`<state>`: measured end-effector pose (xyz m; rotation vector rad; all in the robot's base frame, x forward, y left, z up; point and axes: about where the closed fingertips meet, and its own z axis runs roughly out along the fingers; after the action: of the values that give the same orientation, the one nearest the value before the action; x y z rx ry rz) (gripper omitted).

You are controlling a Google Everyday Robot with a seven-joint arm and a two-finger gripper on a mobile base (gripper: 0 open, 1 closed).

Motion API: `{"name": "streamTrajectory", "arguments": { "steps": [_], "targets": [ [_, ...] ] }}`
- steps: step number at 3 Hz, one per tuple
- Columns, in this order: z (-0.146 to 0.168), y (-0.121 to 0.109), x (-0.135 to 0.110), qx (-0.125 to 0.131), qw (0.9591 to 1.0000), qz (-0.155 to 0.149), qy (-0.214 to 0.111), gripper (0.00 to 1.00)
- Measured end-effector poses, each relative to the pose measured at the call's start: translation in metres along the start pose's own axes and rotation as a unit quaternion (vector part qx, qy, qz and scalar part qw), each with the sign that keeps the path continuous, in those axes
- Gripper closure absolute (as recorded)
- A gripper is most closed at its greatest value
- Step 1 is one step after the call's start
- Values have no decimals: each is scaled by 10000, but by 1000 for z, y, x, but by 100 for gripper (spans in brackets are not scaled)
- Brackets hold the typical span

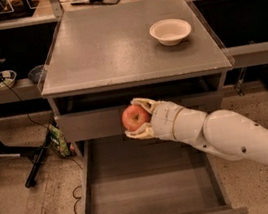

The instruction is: Pick apple from middle drawer and place on counter

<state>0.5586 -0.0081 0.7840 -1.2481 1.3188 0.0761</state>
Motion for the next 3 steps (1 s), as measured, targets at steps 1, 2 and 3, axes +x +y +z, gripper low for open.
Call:
{"name": "streamTrajectory", "arguments": {
  "steps": [1,2,3],
  "targets": [
    [-5,-31,-38,367,9984,-290,-306,100],
    [-7,-47,-67,509,9957,-453,-633,100],
    [-3,-76,-95,704,9920,-656,-812,100]
  ]
}}
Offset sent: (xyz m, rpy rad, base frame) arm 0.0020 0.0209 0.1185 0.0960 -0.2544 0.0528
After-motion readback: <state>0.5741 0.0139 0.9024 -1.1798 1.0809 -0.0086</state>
